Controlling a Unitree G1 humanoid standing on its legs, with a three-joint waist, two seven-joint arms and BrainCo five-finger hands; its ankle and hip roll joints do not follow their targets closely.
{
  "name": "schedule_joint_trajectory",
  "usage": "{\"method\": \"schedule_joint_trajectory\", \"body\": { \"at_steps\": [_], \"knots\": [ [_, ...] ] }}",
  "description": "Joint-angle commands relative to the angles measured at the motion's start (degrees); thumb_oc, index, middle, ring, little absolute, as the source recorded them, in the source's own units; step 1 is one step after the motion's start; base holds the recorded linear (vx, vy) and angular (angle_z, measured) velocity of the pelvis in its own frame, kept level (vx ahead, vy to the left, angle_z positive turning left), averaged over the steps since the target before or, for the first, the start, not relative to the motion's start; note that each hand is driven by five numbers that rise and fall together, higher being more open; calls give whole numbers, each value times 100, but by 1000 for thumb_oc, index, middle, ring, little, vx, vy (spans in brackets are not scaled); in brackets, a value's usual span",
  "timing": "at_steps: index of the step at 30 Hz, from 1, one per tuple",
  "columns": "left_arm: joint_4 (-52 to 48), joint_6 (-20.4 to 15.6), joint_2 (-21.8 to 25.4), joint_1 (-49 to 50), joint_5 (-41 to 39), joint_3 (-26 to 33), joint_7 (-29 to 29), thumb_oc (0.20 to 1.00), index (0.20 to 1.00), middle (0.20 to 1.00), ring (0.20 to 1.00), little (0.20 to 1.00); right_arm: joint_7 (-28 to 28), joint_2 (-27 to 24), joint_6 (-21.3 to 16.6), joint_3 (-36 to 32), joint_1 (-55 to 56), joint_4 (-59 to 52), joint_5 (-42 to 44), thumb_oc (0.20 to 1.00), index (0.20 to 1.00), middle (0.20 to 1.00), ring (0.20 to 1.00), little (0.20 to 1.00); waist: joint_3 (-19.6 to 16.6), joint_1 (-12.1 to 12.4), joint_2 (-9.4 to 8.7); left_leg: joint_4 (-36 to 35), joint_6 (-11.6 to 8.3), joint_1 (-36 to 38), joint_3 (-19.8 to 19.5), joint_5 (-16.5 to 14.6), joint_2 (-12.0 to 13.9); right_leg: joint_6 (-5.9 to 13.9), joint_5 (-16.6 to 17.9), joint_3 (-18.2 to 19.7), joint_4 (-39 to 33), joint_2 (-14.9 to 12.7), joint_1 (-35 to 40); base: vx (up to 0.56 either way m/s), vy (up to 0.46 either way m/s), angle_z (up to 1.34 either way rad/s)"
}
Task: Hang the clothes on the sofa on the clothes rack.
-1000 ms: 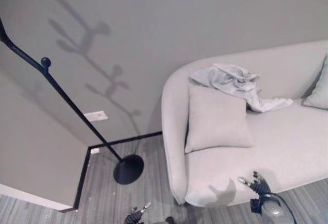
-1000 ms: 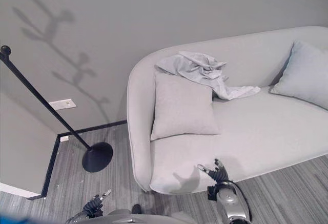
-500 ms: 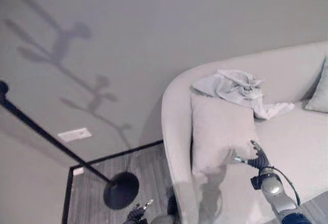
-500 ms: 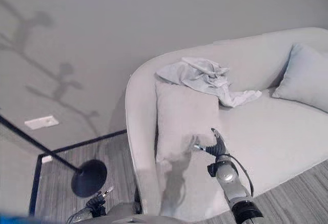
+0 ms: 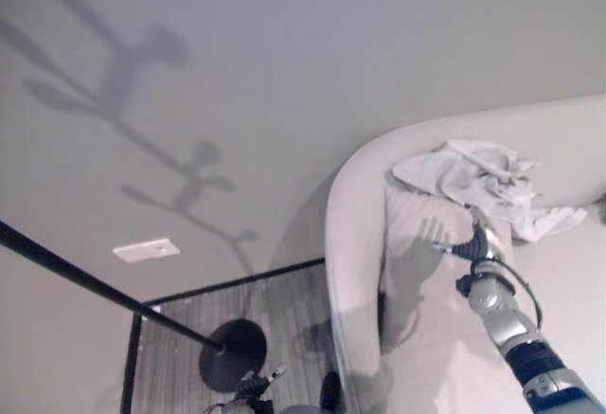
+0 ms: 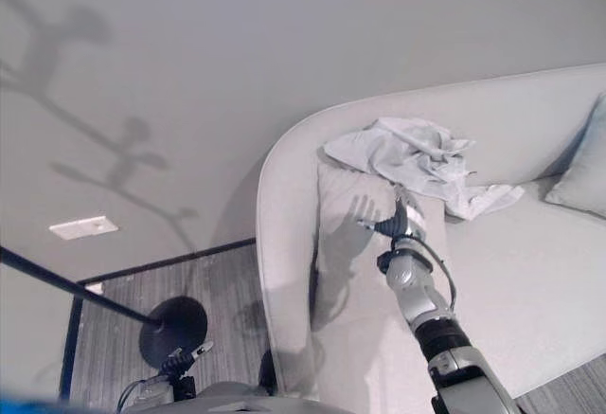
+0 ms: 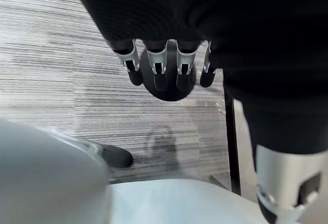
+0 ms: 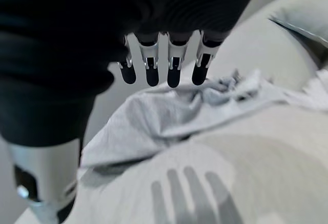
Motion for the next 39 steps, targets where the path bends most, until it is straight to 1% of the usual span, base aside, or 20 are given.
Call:
{"method": "schedule_joint_trajectory", "body": {
  "at_steps": [1, 2, 3, 5, 8, 12, 14, 15, 18, 20, 21, 22, 23, 25, 27, 28, 33, 34, 37, 39],
  "knots": [
    [255, -137, 29, -66, 49, 223, 78, 1000, 1000, 1000, 1000, 1000, -594, -583, -110, -194, -594, 23, -390, 1000, 1000, 1000, 1000, 1000, 82, 300, -99, 1135, -438, -1002, -127, -636, 643, -44, 850, -21, -230, 42, 26, -26, -46, 24],
    [268, -149, 63, -96, -11, 269, 90, 1000, 1000, 1000, 1000, 1000, -636, -629, -77, -132, -729, 190, -404, 1000, 1000, 1000, 1000, 1000, 98, 346, -128, 1236, -444, -1105, -153, -668, 638, -46, 811, -42, -230, 68, 0, -21, -35, 13],
    [271, -150, 63, -103, -12, 276, 89, 1000, 1000, 1000, 1000, 1000, -645, -628, -84, -121, -750, 210, -400, 1000, 1000, 1000, 1000, 1000, 95, 337, -126, 1257, -444, -1124, -157, -678, 638, -46, 810, -45, -230, 70, -8, 12, -27, 8],
    [302, -176, 147, -146, -131, 405, 154, 1000, 1000, 1000, 1000, 1000, -651, -683, -9, 32, -1044, 534, -406, 1000, 1000, 1000, 1000, 1000, 107, 444, -186, 1406, -461, -1239, -244, -747, 633, -59, 763, -72, -230, 100, -17, 46, -27, 18],
    [345, -202, 253, -182, -110, 458, 211, 1000, 1000, 1000, 1000, 1000, -873, -766, 102, 310, -1439, 1000, -575, 1000, 1000, 1000, 1000, 1000, 151, 603, -237, 1541, -464, -1318, -317, -829, 607, -61, 757, -130, -230, 79, 5, 77, -10, 7],
    [303, -226, 349, -252, -209, 380, 293, 1000, 1000, 1000, 1000, 1000, -1101, -709, 228, 586, -2056, 1659, -429, 1000, 1000, 1000, 1000, 1000, 243, 770, -239, 1775, -445, -1544, -389, -908, 537, -21, 805, -210, -230, 28, -49, 45, 8, 10],
    [301, -239, 374, -268, -294, 320, 318, 1000, 1000, 1000, 1000, 1000, -1202, -705, 347, 824, -2437, 2094, -439, 1000, 1000, 1000, 1000, 1000, 270, 898, -239, 1880, -435, -1723, -442, -943, 479, 3, 833, -288, -230, -5, -131, 49, 24, 19],
    [302, -239, 373, -270, -294, 324, 318, 1000, 1000, 1000, 1000, 1000, -1207, -703, 343, 831, -2447, 2106, -436, 1000, 1000, 1000, 1000, 1000, 265, 892, -238, 1888, -435, -1733, -444, -945, 479, 3, 832, -290, -230, -4, -137, 52, 30, 23],
    [373, -217, 371, -295, -331, 249, 368, 1000, 1000, 1000, 1000, 1000, -1446, -698, 598, 1078, -2846, 2680, -517, 1000, 1000, 1000, 1000, 1000, 277, 1027, -244, 1998, -422, -1931, -505, -975, 426, 20, 882, -369, -230, -24, -232, 59, 19, 11],
    [382, -222, 368, -321, -364, 225, 377, 1000, 1000, 1000, 1000, 1000, -1504, -685, 651, 1106, -2968, 2851, -503, 1000, 1000, 1000, 1000, 1000, 276, 1060, -238, 2029, -419, -1985, -530, -985, 405, 25, 882, -397, -230, -26, -250, 23, 5, 14],
    [385, -223, 369, -357, -413, 189, 402, 1000, 1000, 1000, 1000, 1000, -1607, -742, 832, 1178, -3145, 3112, -539, 1000, 1000, 1000, 1000, 1000, 291, 1132, -229, 2087, -414, -2041, -558, -1014, 366, 34, 881, -440, -230, -39, -258, 26, 9, 13],
    [386, -223, 368, -359, -414, 191, 402, 1000, 1000, 1000, 1000, 1000, -1610, -740, 831, 1182, -3151, 3118, -537, 1000, 1000, 1000, 1000, 1000, 287, 1128, -228, 2088, -414, -2047, -560, -1013, 366, 34, 881, -442, -230, -38, -263, 45, 11, 11],
    [380, -213, 376, -370, -420, 170, 407, 1000, 1000, 1000, 1000, 1000, -1679, -758, 923, 1194, -3223, 3206, -563, 1000, 1000, 1000, 1000, 1000, 310, 1167, -227, 2142, -408, -2052, -568, -1055, 344, 38, 865, -454, -230, -47, -235, 33, -1, 7],
    [375, -186, 394, -394, -428, 157, 434, 1000, 1000, 1000, 1000, 1000, -1816, -806, 1063, 1190, -3327, 3380, -569, 1000, 1000, 1000, 1000, 1000, 295, 1203, -235, 2155, -404, -2096, -592, -1044, 311, 51, 887, -498, -230, -62, -254, 47, -5, 5],
    [372, -165, 434, -403, -373, 125, 451, 1000, 1000, 1000, 1000, 1000, -1911, -951, 1243, 1199, -3388, 3511, -652, 1000, 1000, 1000, 1000, 1000, 271, 1233, -239, 2127, -398, -2109, -627, -1037, 269, 64, 959, -554, -230, -97, -259, 60, 1, 6],
    [372, -164, 433, -403, -373, 125, 451, 1000, 1000, 1000, 1000, 1000, -1911, -951, 1243, 1199, -3388, 3511, -653, 1000, 1000, 1000, 1000, 1000, 265, 1229, -241, 2120, -399, -2113, -630, -1032, 268, 64, 960, -557, -230, -96, -264, 45, 5, 7],
    [362, -156, 485, -383, -291, 101, 450, 1000, 1000, 1000, 1000, 1000, -1956, -1313, 1559, 1245, -3450, 3742, -833, 1000, 1000, 1000, 1000, 1000, 221, 1237, -233, 2039, -395, -2162, -685, -998, 181, 117, 1132, -644, -230, -165, -321, 32, 7, 8],
    [349, -167, 493, -394, -283, 75, 461, 1000, 1000, 1000, 1000, 1000, -1962, -1394, 1581, 1239, -3483, 3879, -787, 1000, 1000, 1000, 1000, 1000, 221, 1241, -230, 2022, -387, -2178, -693, -994, 148, 128, 1179, -678, -230, -201, -341, 26, 23, 4],
    [329, -165, 489, -393, -308, 59, 454, 1000, 1000, 1000, 1000, 1000, -1923, -1397, 1572, 1258, -3514, 4030, -702, 1000, 1000, 1000, 1000, 1000, 214, 1251, -233, 2020, -379, -2202, -694, -987, 115, 152, 1250, -698, -230, -229, -371, 9, 10, 1],
    [296, -171, 495, -400, -361, 16, 446, 1000, 1000, 1000, 1000, 1000, -1845, -1342, 1474, 1318, -3557, 4199, -556, 1000, 1000, 1000, 1000, 1000, 243, 1284, -227, 2044, -364, -2224, -679, -1018, 78, 185, 1340, -710, -230, -284, -402, 29, 41, 2]
  ]
}}
